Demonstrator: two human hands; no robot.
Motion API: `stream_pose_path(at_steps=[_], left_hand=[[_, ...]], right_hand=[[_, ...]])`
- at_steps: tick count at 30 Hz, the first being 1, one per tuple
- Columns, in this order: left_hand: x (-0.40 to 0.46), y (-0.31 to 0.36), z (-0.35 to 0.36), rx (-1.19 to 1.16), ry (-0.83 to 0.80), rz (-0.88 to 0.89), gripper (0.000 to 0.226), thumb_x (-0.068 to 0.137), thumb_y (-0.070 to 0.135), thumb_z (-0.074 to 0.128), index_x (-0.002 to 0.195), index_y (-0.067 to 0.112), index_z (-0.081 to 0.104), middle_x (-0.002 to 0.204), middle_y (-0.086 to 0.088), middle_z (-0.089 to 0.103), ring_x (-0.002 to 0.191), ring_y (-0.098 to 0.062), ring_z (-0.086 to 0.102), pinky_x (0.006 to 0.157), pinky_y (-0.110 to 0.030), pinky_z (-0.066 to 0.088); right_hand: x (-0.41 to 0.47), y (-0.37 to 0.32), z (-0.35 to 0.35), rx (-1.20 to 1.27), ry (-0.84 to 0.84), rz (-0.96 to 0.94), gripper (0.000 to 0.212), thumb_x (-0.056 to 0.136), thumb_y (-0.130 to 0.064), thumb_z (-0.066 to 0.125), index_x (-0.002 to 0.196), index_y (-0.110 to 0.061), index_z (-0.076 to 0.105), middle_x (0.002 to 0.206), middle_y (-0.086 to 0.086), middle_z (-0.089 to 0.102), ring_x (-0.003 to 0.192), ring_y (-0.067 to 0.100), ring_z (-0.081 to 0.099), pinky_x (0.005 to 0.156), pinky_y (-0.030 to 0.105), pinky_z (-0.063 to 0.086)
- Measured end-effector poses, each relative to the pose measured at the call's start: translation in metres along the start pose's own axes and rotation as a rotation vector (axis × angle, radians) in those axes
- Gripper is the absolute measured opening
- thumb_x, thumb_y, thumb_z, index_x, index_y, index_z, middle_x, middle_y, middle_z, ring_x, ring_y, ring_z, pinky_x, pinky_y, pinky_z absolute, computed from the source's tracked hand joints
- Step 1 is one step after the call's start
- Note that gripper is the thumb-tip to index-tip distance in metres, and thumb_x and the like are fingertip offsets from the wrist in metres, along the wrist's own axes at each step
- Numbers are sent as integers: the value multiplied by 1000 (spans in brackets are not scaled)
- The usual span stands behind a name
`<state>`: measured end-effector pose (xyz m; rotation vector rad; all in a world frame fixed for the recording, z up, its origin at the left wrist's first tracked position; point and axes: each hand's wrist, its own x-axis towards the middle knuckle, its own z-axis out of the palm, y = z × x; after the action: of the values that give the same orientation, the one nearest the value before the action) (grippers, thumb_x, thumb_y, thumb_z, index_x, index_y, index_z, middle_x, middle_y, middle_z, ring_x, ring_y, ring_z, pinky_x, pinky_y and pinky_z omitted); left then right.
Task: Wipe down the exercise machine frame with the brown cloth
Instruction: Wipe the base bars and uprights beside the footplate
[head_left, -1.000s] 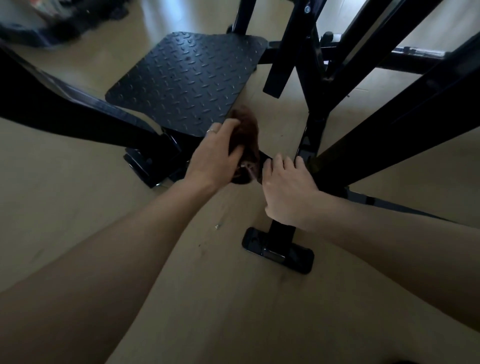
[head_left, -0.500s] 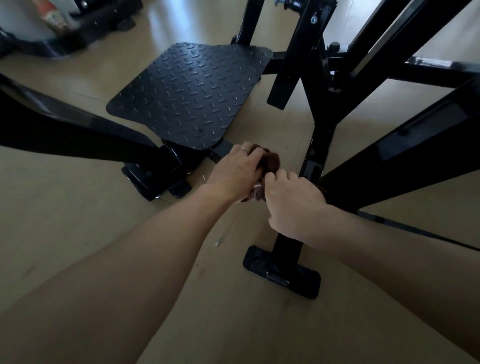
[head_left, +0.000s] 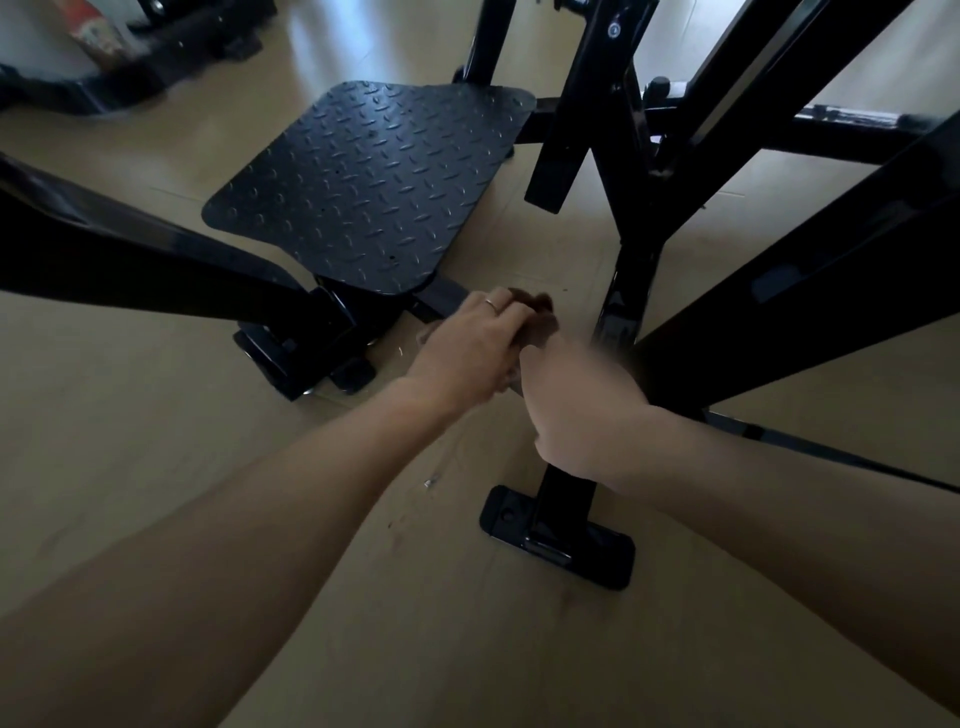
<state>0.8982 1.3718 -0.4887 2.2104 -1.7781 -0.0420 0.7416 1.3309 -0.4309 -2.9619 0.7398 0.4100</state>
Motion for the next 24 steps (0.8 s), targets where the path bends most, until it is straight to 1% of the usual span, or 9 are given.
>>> stream_pose_path(at_steps=[3,5,8,10,15,18,20,22,24], left_hand=[[-3,1,2,-22,13,38,46,96,32,69,138,23,53,142,-3,50,125,-23,45,100,-34,44],[6,-6,2,73,16,56,46,96,30,69,138,19,54,140,-6,53,124,-26,49,102,-37,46],[24,-35,-9,202,46,-148,58,86,22,80,138,16,55,138,-7,52,126,-28,49,105,-43,48],[34,-55,-18,244,17,-260,60,83,17,82,137,14,55,136,-9,50,124,-31,48,103,-47,48],[36,-48,-18,211,-7,-350,62,82,11,83,137,9,54,139,-11,47,122,-32,46,101,-46,49],[24,-18,-12,107,-24,-187,48,93,16,70,138,11,55,142,-8,47,125,-29,46,104,-43,48],[12,6,-6,45,-53,-58,47,95,25,69,138,16,56,144,-5,48,129,-26,45,107,-40,45],[6,18,-2,-2,-54,-19,46,96,33,68,137,20,55,144,-2,49,130,-23,44,107,-39,45],[8,15,-3,-16,-57,-20,41,100,34,62,138,22,54,144,-1,49,129,-22,45,106,-39,46]], right_hand=[[-2,-1,3,-54,26,-4,44,98,-28,59,131,-8,38,141,28,46,127,38,52,105,42,46],[-3,-1,5,-114,20,-9,46,97,-26,60,131,-8,36,143,31,43,129,40,50,108,43,44],[-3,-1,7,-179,-11,-25,54,97,-25,62,136,-5,32,154,37,31,141,45,40,116,46,38],[-3,1,8,-206,-16,-26,58,97,-26,63,140,-4,30,156,37,28,143,45,37,118,46,36],[-6,0,9,-251,1,-38,64,99,-27,61,146,-2,26,158,39,24,146,47,34,119,47,35],[-5,-1,6,-250,2,-32,61,100,-27,60,145,-2,27,157,38,26,145,46,36,118,47,36],[-6,-3,4,-264,30,-25,58,100,-27,58,145,-2,30,152,37,34,140,45,42,115,47,38],[-9,-5,5,-321,60,-8,60,102,-28,54,147,1,27,150,37,37,139,46,44,117,51,36],[-14,-7,12,-418,50,8,65,104,-26,50,150,6,19,151,41,35,143,49,39,121,57,27]])
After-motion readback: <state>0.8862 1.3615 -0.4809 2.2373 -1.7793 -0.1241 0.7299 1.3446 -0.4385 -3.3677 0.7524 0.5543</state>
